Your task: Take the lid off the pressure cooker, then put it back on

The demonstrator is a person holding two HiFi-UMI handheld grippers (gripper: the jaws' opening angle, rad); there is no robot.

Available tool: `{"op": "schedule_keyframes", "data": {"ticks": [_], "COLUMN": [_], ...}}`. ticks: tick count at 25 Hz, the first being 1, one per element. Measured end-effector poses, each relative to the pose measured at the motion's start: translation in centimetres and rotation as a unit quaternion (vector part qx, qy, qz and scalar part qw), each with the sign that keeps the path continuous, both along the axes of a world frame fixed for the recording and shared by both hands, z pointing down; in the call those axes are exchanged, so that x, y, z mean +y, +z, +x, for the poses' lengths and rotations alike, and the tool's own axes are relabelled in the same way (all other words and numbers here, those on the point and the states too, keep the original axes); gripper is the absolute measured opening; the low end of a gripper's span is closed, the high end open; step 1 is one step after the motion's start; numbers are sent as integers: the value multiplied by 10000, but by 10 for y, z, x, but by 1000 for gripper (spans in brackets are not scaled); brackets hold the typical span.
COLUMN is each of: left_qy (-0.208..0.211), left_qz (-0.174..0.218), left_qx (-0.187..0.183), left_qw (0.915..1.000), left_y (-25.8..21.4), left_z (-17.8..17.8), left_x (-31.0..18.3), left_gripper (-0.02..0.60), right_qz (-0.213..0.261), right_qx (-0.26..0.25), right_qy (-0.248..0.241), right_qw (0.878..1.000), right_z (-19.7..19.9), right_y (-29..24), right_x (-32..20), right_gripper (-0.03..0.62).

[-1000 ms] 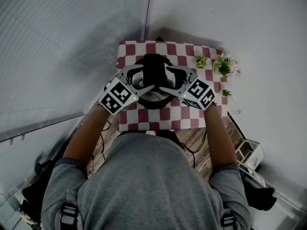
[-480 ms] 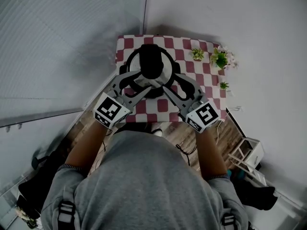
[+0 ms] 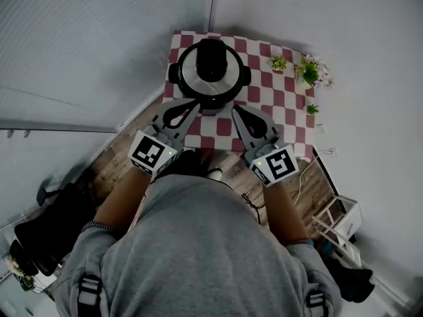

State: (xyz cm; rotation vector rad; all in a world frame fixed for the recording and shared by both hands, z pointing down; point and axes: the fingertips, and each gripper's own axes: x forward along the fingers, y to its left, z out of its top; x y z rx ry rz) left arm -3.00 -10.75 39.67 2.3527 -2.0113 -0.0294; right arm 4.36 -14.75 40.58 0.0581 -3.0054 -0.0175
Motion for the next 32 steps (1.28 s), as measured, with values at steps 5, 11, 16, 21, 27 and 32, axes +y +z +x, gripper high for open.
{"op": "schedule_keyframes", "data": {"ticks": [5, 11, 16, 21, 27, 32], "left_qy": [-138, -211, -221, -308, -403, -454], "left_qz": [15, 5, -80, -71, -52, -30], "left_qx": [-1, -41, -78, -104, -110, -100], "left_qw": [9999, 9998, 9997, 9994, 9991, 9989], "left_y": [6, 6, 5, 3, 2, -1], "left_z": [15, 30, 40, 43, 46, 44], "left_x": [19, 28, 31, 36, 40, 42], "left_gripper": [17, 18, 18, 18, 18, 18], "right_qz": [5, 49, 76, 52, 121, 112], "right_qx": [-33, -25, -45, -44, -19, -17], "right_qy": [-21, -80, -131, -202, -311, -361], "right_qw": [10000, 10000, 9999, 9998, 9994, 9993], "right_z": [20, 38, 47, 50, 50, 49], "right_y": [3, 3, 1, 0, 0, 0], "right_x": [15, 23, 22, 21, 25, 30], "right_gripper": [5, 5, 5, 5, 5, 5]}}
